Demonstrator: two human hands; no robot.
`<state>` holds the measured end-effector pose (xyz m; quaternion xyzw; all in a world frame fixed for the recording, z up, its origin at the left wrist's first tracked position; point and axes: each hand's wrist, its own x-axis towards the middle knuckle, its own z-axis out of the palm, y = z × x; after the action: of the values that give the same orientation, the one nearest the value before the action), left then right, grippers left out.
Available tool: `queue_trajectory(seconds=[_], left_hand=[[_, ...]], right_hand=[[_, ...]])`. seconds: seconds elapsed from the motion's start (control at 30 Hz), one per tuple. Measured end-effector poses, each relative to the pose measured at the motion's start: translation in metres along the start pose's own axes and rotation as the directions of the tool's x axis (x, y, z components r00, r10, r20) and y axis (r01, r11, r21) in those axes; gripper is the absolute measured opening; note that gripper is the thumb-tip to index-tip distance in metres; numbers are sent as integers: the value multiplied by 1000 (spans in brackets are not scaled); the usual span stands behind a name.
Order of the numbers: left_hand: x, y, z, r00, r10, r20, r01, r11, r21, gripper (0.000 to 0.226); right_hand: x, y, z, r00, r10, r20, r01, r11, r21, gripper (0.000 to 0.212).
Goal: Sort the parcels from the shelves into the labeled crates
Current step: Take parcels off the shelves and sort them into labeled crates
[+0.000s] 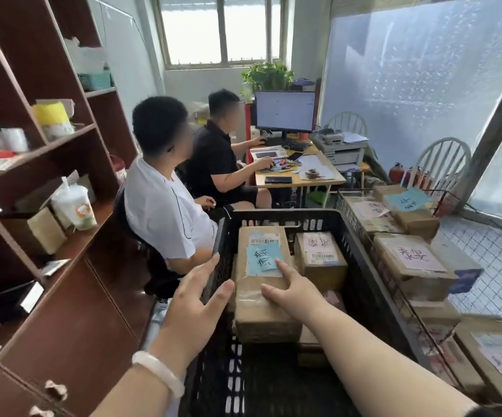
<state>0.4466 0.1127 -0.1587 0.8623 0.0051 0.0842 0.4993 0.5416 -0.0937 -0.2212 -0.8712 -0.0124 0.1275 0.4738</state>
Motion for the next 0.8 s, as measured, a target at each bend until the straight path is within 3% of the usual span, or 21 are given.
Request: queue_trajectory(seconds=[0.3, 0.6, 0.8], left_hand=[[59, -40, -23, 994, 45, 98, -48, 998, 36, 54], [89, -54, -15, 950, 179, 257, -239, 944, 226, 63], [103, -35, 25, 880, 314, 358, -437, 830, 347, 70]], right_hand=[[72, 5, 48, 979, 136, -150, -146, 988, -59, 65], [62, 4, 52, 988, 126, -91, -148, 941, -303, 84], [-8, -18, 5, 964, -73, -254, -65, 867, -495, 89]])
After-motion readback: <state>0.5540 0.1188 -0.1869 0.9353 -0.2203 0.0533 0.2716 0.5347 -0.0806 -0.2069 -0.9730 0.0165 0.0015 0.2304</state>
